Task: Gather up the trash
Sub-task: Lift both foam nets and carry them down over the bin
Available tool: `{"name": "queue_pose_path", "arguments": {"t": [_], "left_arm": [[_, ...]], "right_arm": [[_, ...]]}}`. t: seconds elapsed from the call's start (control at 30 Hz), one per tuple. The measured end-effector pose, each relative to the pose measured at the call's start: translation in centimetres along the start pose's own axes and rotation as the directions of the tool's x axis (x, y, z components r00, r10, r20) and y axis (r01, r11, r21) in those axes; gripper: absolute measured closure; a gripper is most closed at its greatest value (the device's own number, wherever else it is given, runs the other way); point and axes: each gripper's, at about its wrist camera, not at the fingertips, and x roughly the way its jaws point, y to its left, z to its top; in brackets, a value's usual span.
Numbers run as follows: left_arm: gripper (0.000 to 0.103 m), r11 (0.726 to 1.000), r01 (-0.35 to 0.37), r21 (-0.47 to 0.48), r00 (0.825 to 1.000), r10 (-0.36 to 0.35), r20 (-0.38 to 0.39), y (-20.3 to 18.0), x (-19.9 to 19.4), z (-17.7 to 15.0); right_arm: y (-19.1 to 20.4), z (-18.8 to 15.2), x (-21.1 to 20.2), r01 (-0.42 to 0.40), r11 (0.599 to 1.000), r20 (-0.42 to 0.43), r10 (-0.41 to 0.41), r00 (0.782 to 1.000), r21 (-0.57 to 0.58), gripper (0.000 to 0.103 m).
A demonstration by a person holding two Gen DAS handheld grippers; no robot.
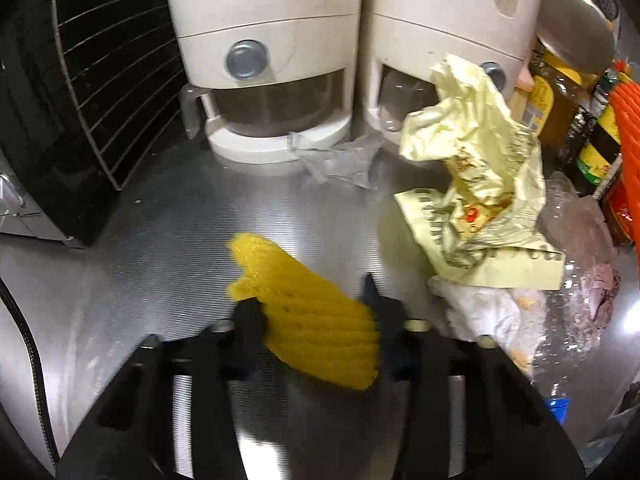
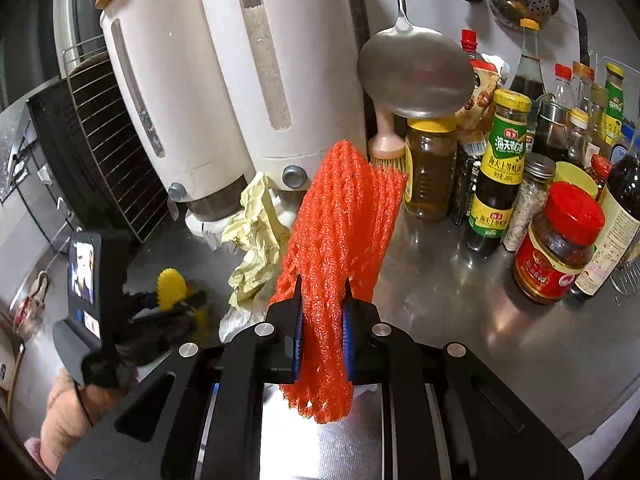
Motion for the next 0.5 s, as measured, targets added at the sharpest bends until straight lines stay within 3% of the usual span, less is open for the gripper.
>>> {"name": "queue_pose_path", "arguments": {"t": [0.1, 0.23, 0.5], "left_arm": [[0.081, 1.0, 0.004, -0.005, 1.0, -0.004, -0.012, 0.8, -0.3, -0.1], [0.084, 0.998, 0.049, -0.027, 0.999, -0.049, -0.002, 1.8, -2.3, -1.2], [0.084, 0.992, 0.125, 0.023, 0.983, -0.127, 0.131, 0.4, -13.3, -6.4]], "right_arm": [[-0.1, -0.7, -0.7, -0.012, 1.0, -0.002, 0.012, 1.0, 0.004, 0.087], [-0.1, -1.4, -2.6, -0.025, 1.0, 0.009, 0.025, 1.0, 0.014, 0.087], [0.2, -4.5, -8.6, -0.041, 0.999, 0.039, 0.04, 0.998, 0.012, 0.087]]}}
